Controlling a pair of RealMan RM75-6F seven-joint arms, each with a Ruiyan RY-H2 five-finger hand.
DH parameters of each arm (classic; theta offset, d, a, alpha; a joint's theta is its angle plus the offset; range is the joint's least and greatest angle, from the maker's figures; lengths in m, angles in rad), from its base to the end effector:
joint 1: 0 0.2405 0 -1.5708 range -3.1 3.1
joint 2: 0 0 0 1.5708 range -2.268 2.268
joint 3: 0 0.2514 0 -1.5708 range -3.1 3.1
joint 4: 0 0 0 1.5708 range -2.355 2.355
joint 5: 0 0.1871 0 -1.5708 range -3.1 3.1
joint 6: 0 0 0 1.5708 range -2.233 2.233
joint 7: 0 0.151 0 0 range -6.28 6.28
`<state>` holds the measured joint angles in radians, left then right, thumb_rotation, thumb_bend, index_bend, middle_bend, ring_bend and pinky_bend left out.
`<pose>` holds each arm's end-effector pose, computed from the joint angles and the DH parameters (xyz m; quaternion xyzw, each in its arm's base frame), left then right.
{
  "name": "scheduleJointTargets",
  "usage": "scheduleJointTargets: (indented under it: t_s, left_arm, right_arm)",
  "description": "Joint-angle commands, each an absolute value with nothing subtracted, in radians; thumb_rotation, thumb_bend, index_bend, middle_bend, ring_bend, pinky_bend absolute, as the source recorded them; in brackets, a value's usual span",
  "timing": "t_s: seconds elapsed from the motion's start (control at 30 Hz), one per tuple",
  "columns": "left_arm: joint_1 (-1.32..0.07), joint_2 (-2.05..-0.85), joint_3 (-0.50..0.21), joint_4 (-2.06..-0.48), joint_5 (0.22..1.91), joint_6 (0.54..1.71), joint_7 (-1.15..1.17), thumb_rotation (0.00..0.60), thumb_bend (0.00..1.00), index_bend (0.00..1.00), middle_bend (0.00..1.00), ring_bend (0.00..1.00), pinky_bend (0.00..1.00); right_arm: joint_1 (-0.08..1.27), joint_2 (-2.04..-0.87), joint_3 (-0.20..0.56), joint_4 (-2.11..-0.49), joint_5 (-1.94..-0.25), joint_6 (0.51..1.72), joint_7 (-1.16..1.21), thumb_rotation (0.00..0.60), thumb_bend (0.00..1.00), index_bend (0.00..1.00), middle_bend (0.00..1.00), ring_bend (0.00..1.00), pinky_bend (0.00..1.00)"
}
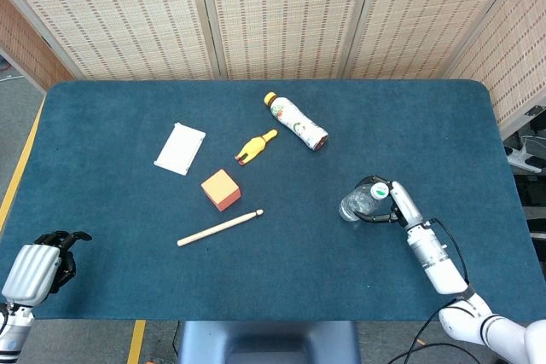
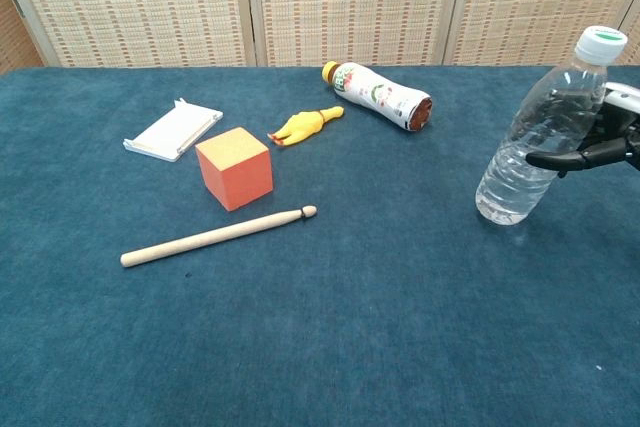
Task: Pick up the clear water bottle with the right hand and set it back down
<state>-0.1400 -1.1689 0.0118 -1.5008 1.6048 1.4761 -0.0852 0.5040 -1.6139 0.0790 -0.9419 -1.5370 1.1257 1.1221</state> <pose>-0.2953 0.1909 0.1555 -0.6430 -0.3764 -0.4047 0.5301 -0.2725 -0.3235 0.0335 0.4751 -0.6397 0.5529 0.2438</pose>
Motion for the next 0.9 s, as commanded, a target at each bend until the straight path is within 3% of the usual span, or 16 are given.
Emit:
scheduleJointTargets:
  t_s: [0.03, 0.07, 0.13, 0.2, 0.27, 0.43, 0.67, 0.9]
  left_arm:
    - [-0.14, -1.168, 0.012, -1.501, 1.604, 1.476, -0.085, 0.6, 0.46, 0.36, 0.45, 0.34, 0.42]
    - [-0.14, -1.168, 0.012, -1.501, 1.604, 1.476, -0.085, 0.6, 0.46, 0.36, 0.45, 0.34, 0.42]
    - [-0.14, -1.168, 0.012, -1.502, 1.604, 1.476, -0.086, 0.6, 0.46, 0.36, 0.45, 0.34, 0.42]
    - [-0.14, -1.168, 0.012, -1.502, 1.604, 1.475, -0.085, 0.6, 0.46, 0.36, 0.45, 0.34, 0.42]
    - [-0.14, -1.168, 0.013, -1.502, 1.605, 1.474, -0.085, 0.6, 0.46, 0.36, 0.45, 0.34, 0.42]
    - [-0.141, -1.168, 0.013, -1.502, 1.605, 1.474, -0.083, 0.6, 0.46, 0.36, 0.45, 0.34, 0.42]
    - [-0.141, -1.168, 0.013, -1.505, 1.605, 1.473, -0.078, 0.6, 0.46, 0.36, 0.45, 0.34, 0.42]
    - [-0.138, -1.167, 0.011, -1.503, 1.599, 1.477, -0.086, 0.6, 0.46, 0.36, 0.45, 0.34, 0.42]
  right_arm:
    - [0.516, -1.608, 0.046, -0.931, -1.575, 1.122, 1.169, 0.6, 0.3, 0.52, 0.54, 0.37, 0.44]
    - [0.518, -1.605, 0.036, -0.928, -1.588, 1.127, 1.194, 0.6, 0.27, 0.38, 0.42, 0.24, 0.34]
    - [0.522, -1.597, 0.019, -0.921, -1.607, 1.134, 1.253, 0.6, 0.22, 0.21, 0.27, 0.07, 0.2]
    - [0.523, -1.595, 0.013, -0.912, -1.612, 1.139, 1.287, 0.6, 0.2, 0.09, 0.15, 0.0, 0.12]
    - [0.524, -1.592, 0.004, -0.894, -1.619, 1.142, 1.287, 0.6, 0.19, 0.02, 0.1, 0.0, 0.12]
    - [0.517, -1.587, 0.009, -0.867, -1.611, 1.171, 1.235, 0.6, 0.13, 0.0, 0.01, 0.0, 0.11]
    - [0.498, -1.552, 0.008, -0.883, -1.603, 1.204, 1.157, 0.6, 0.1, 0.0, 0.0, 0.0, 0.11]
    - [0.427, -1.4, -0.035, -1.026, -1.608, 1.256, 0.874, 0.6, 0.1, 0.0, 0.0, 0.0, 0.11]
